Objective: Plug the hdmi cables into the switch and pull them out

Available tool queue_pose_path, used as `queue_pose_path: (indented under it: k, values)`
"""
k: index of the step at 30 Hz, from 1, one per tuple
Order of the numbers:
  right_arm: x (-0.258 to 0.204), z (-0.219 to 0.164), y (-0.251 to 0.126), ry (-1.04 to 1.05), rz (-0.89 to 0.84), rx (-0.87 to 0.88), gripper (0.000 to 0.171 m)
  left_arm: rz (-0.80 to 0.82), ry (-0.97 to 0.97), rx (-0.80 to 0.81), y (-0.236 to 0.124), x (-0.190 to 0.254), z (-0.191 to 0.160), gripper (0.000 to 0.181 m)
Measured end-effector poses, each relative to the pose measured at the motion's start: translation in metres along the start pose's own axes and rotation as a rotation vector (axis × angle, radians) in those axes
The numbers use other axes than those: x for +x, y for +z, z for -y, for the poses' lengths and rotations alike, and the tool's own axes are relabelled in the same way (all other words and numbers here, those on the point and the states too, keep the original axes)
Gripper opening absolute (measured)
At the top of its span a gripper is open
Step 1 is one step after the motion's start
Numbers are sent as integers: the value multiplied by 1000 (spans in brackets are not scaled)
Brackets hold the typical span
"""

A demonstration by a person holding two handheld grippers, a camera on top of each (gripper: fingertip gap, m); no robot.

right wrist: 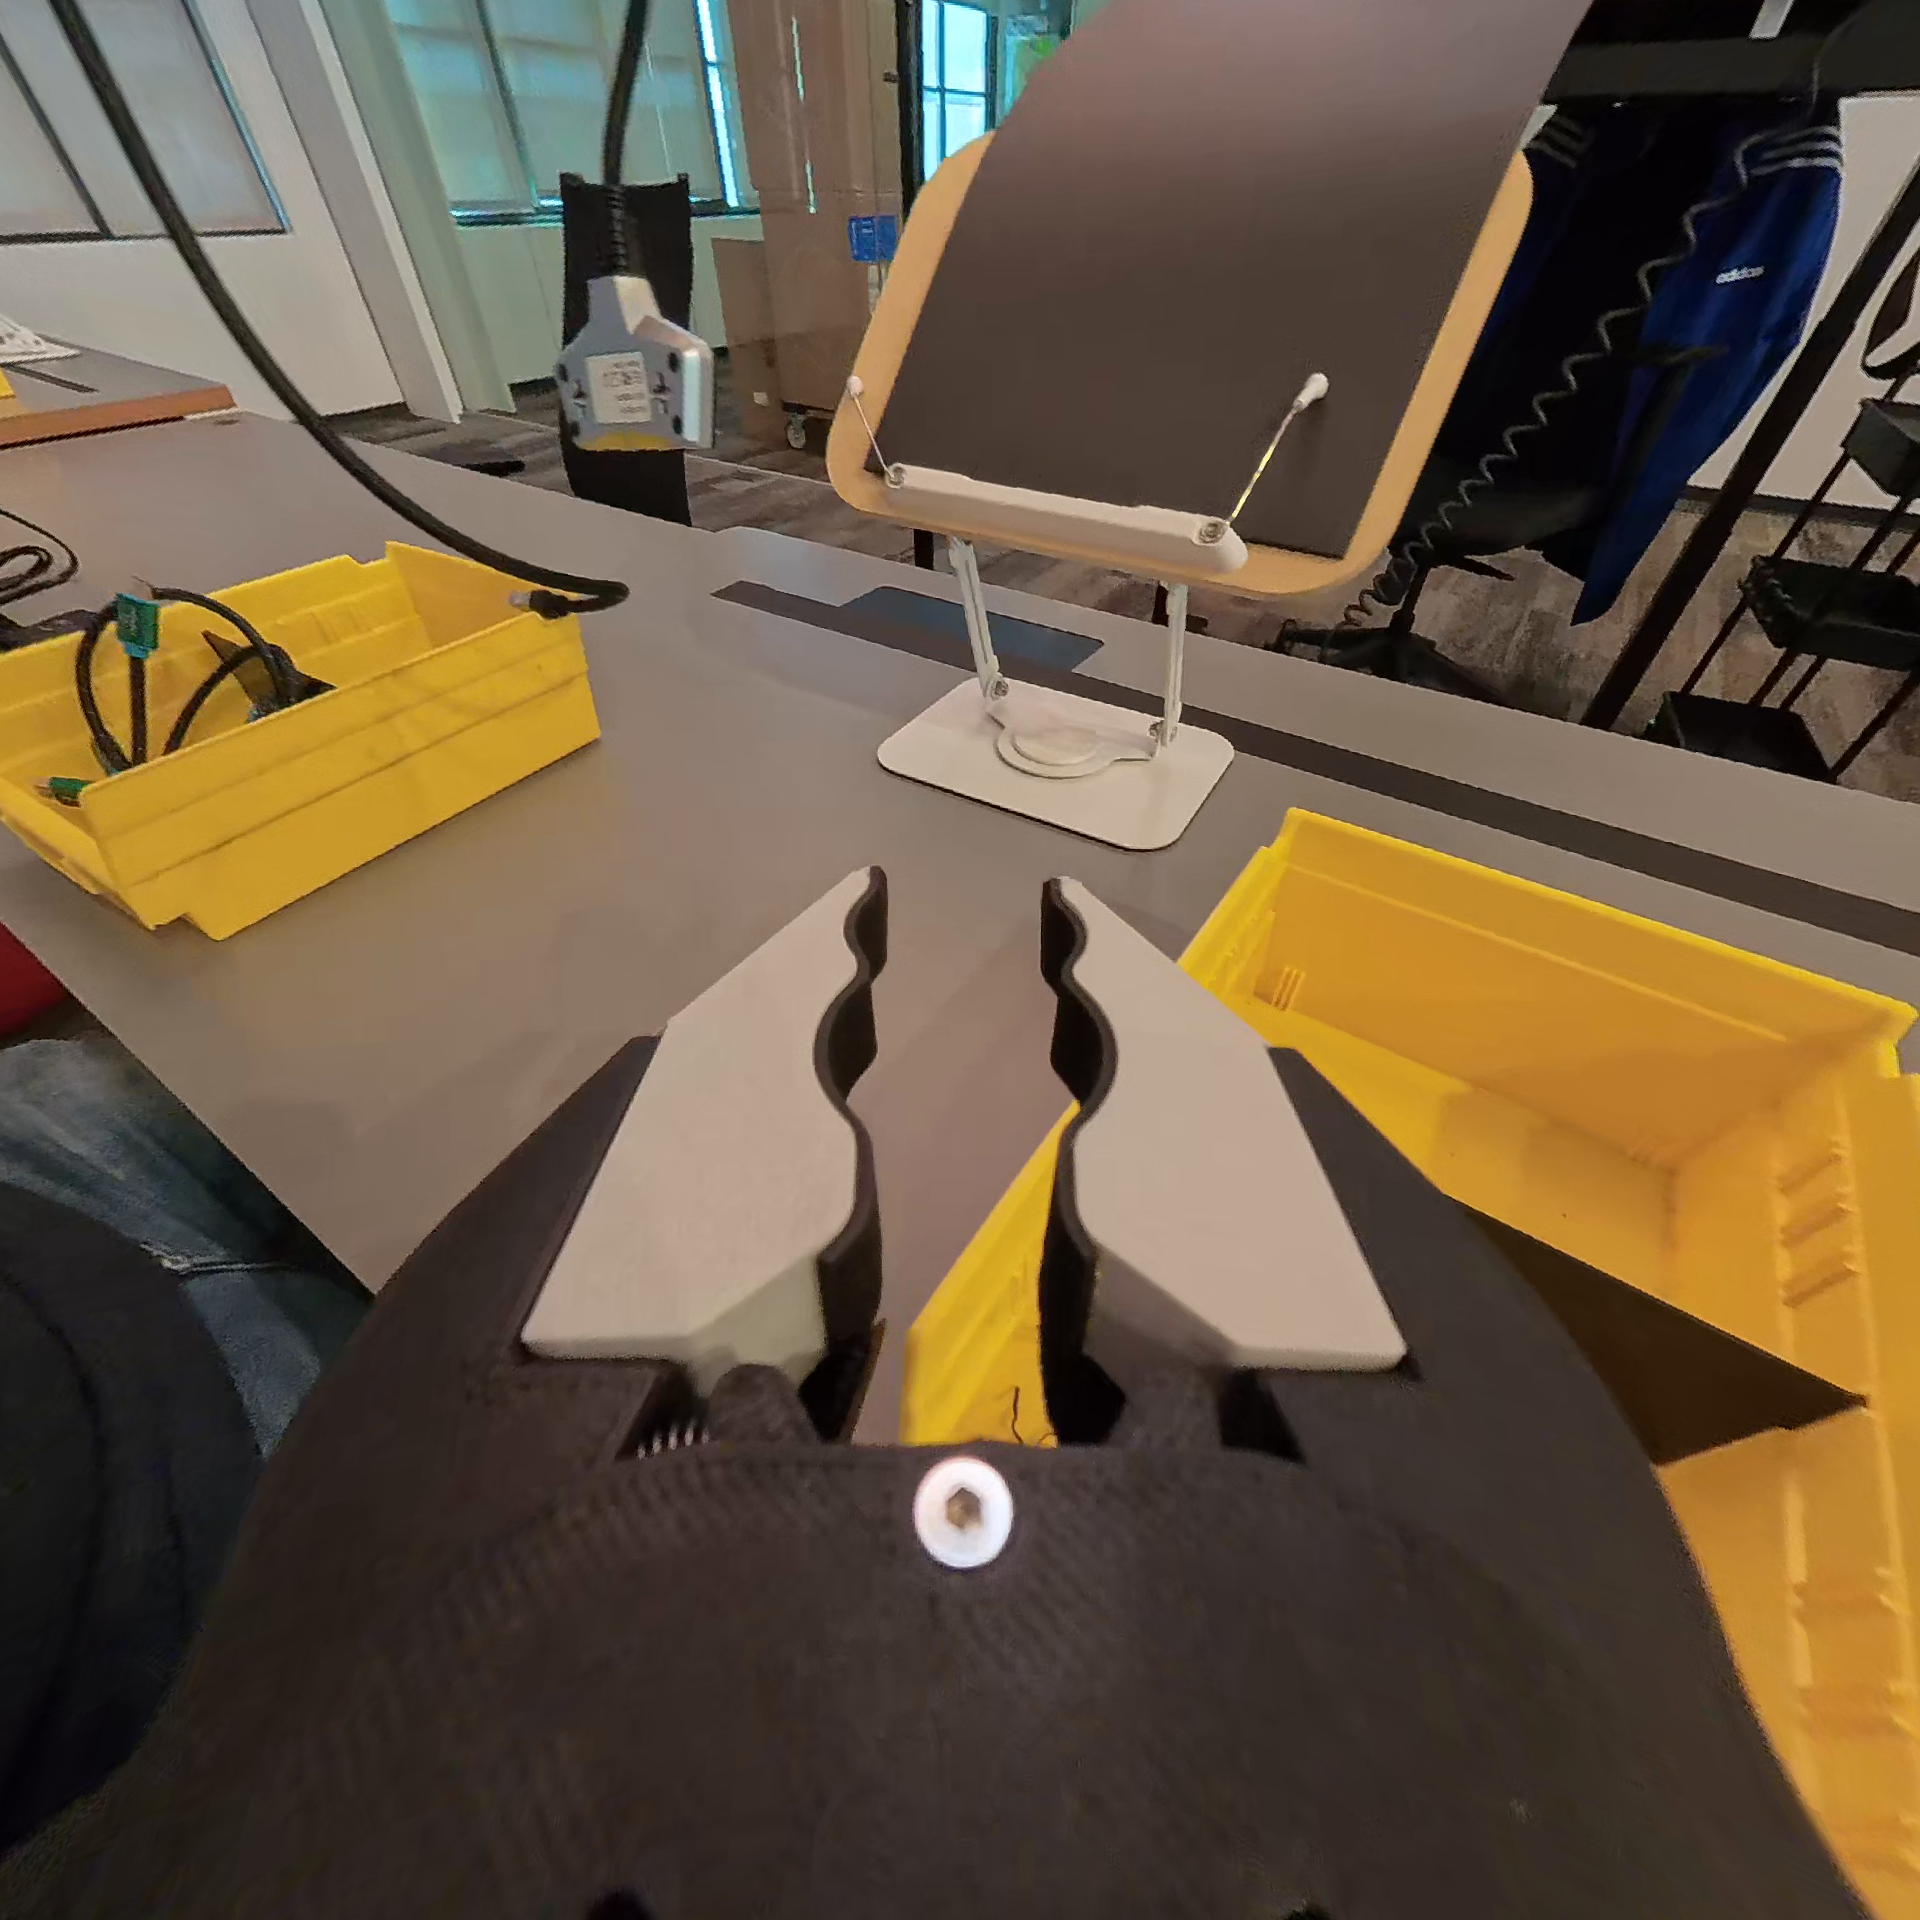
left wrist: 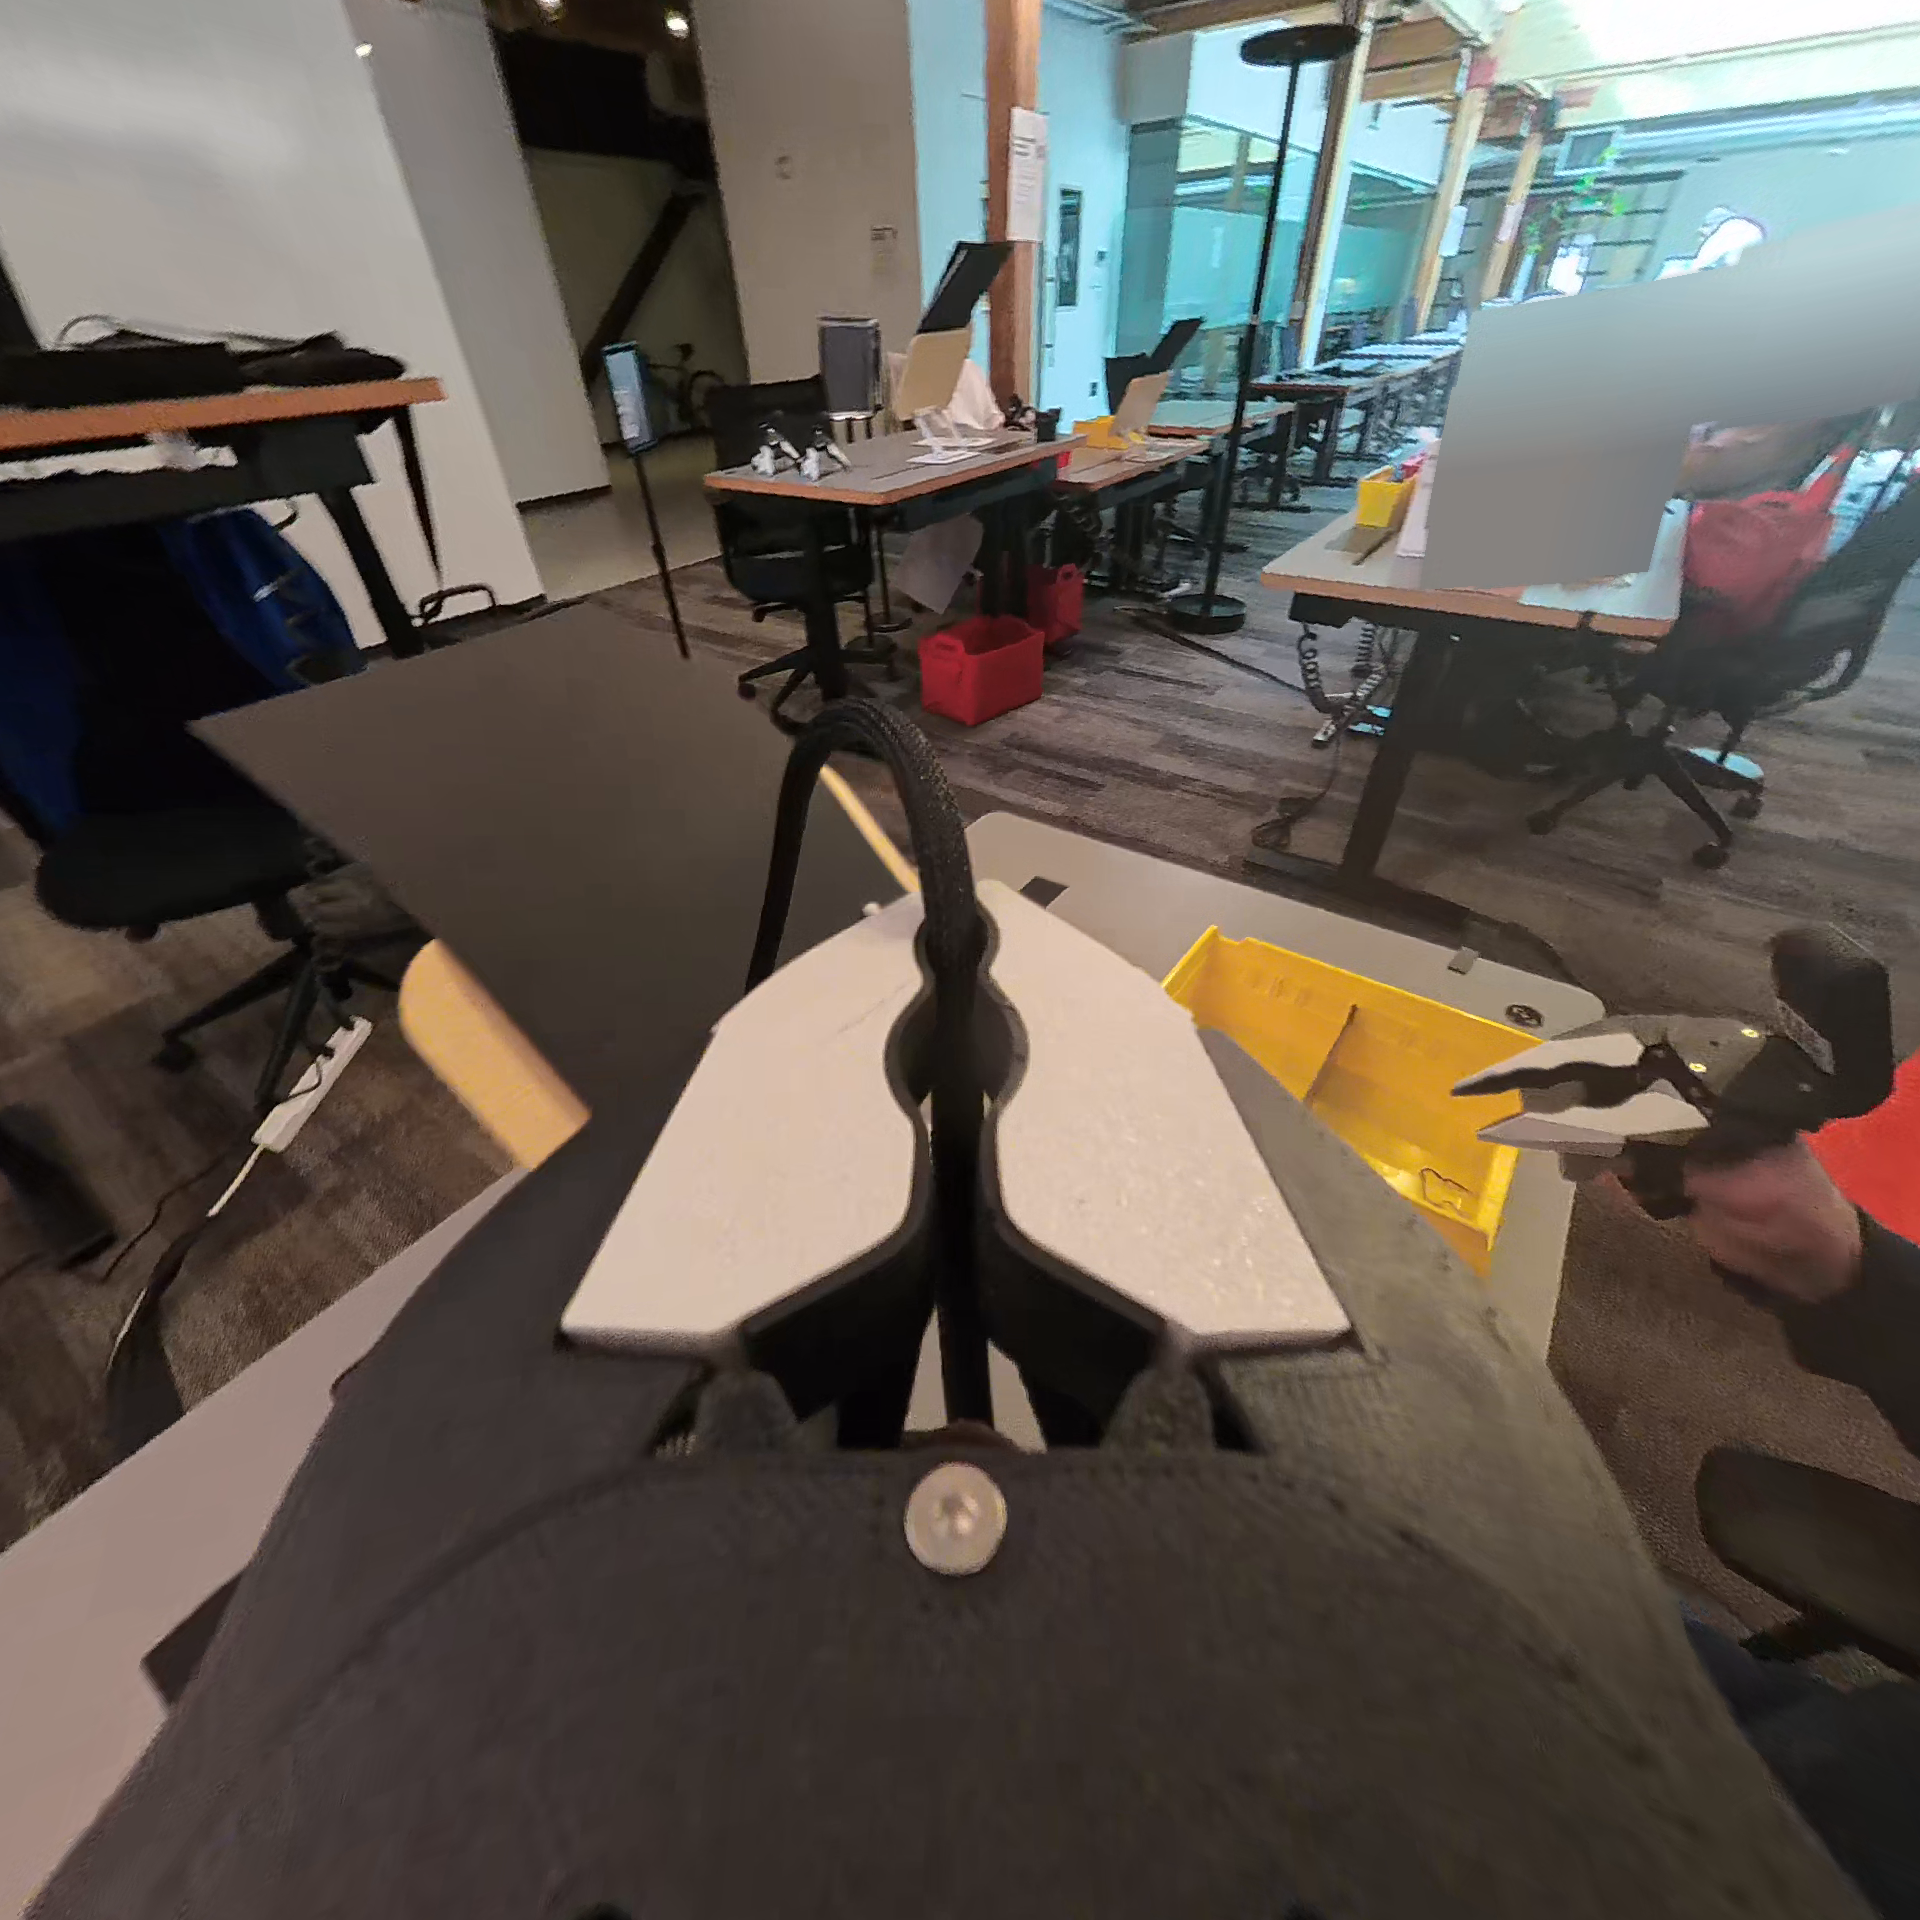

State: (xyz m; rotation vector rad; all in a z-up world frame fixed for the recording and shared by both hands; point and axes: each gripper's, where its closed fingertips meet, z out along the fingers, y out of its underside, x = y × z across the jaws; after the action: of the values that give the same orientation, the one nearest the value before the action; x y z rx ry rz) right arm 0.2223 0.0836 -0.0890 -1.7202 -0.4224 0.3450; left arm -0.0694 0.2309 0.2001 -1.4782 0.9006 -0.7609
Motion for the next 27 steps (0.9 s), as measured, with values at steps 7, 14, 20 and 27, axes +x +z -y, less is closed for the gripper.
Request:
queue_pose_path:
  k: [7, 14, 20, 27]
  values:
    - [-15, 3, 4, -4, 52, -5, 29, -97, 71, -2, 50, 50, 11, 0]
    - [-23, 0, 6, 0, 84, -7, 29, -130, 164, 57, 66, 78, 66, 0]
    - [-26, -1, 5, 16, 102, 8, 30, -123, 177, 51, 70, 82, 67, 0]
    - [-26, -14, -1, 30, 114, -22, 30, -78, 82, -63, 83, 71, -43, 0]
